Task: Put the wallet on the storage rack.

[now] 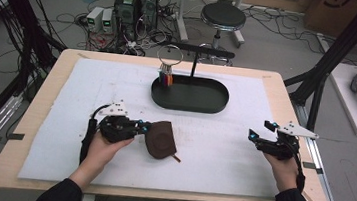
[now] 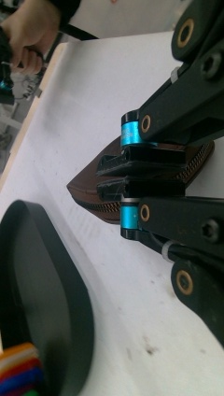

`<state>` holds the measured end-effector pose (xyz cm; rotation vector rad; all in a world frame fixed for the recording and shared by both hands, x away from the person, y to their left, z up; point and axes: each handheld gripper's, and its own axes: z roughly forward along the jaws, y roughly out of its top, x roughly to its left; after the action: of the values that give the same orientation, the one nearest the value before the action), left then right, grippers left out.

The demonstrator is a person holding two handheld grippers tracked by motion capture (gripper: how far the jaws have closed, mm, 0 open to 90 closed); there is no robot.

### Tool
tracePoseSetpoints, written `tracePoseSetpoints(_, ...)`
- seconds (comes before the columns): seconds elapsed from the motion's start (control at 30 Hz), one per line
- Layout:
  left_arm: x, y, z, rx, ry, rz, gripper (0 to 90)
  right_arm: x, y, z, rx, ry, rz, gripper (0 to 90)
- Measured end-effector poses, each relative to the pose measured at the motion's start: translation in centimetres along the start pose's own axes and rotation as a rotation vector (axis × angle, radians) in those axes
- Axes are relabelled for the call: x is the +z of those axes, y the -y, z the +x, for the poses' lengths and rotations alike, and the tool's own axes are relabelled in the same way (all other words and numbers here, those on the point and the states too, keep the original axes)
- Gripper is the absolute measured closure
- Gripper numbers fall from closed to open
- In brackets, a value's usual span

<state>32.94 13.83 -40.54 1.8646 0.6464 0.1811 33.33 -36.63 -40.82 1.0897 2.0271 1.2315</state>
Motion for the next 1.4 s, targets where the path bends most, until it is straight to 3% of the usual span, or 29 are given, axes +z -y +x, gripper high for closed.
tracePoseSetpoints(0.13, 0.4, -0.6, -1.1, 0.059, 0.02, -0.014, 86.0, -0.1, -0.7, 0.9, -0.018, -0.034, -0.024, 26.6)
tracePoseSetpoints(0.17, 0.6, -1.0, -1.6, 0.091, 0.031, -0.021, 86.1, 0.0, -0.8, 1.0, -0.023, -0.043, -0.03, 26.6)
tracePoseSetpoints(0.3, 0.8, -1.4, -2.3, 0.127, 0.058, -0.039, 86.2, 0.1, -1.3, 1.7, -0.034, -0.088, -0.046, 26.6)
tracePoseSetpoints(0.33, 1.0, -1.5, -2.5, 0.142, 0.066, -0.042, 86.2, 0.3, -1.7, 2.2, -0.036, -0.135, -0.056, 26.6)
tracePoseSetpoints(0.4, 1.2, -1.8, -2.9, 0.162, 0.087, -0.049, 86.2, 0.3, -1.8, 2.6, -0.04, -0.153, -0.056, 26.5)
tracePoseSetpoints(0.43, 1.5, -2.0, -3.1, 0.176, 0.102, -0.056, 86.2, 0.7, -2.2, 3.4, -0.064, -0.206, -0.052, 26.6)
tracePoseSetpoints(0.63, 2.5, -2.8, -3.8, 0.219, 0.148, -0.065, 86.2, 1.8, -3.2, 5.5, -0.122, -0.337, -0.037, 26.6)
tracePoseSetpoints(0.7, 2.7, -2.8, -3.9, 0.22, 0.154, -0.068, 86.3, 2.0, -3.4, 5.8, -0.131, -0.361, -0.033, 26.6)
tracePoseSetpoints(0.73, 2.8, -2.9, -4.0, 0.224, 0.166, -0.069, 86.3, 2.7, -3.9, 6.5, -0.149, -0.417, -0.032, 26.6)
tracePoseSetpoints(1.0, 3.8, -3.4, -4.6, 0.252, 0.215, -0.073, 86.3, 4.7, -5.1, 8.6, -0.2, -0.528, -0.006, 26.6)
tracePoseSetpoints(1.1, 4.2, -3.6, -4.8, 0.259, 0.23, -0.072, 86.3, 5.9, -5.5, 9.6, -0.215, -0.612, 0.019, 27.2)
tracePoseSetpoints(1.27, 4.6, -3.7, -4.9, 0.263, 0.245, -0.076, 86.2, 7.1, -5.8, 10.9, -0.273, -0.671, 0.056, 31.9)
tracePoseSetpoints(1.4, 4.9, -3.7, -5.0, 0.262, 0.262, -0.079, 86.2, 7.6, -5.8, 11.6, -0.295, -0.691, 0.08, 34.1)
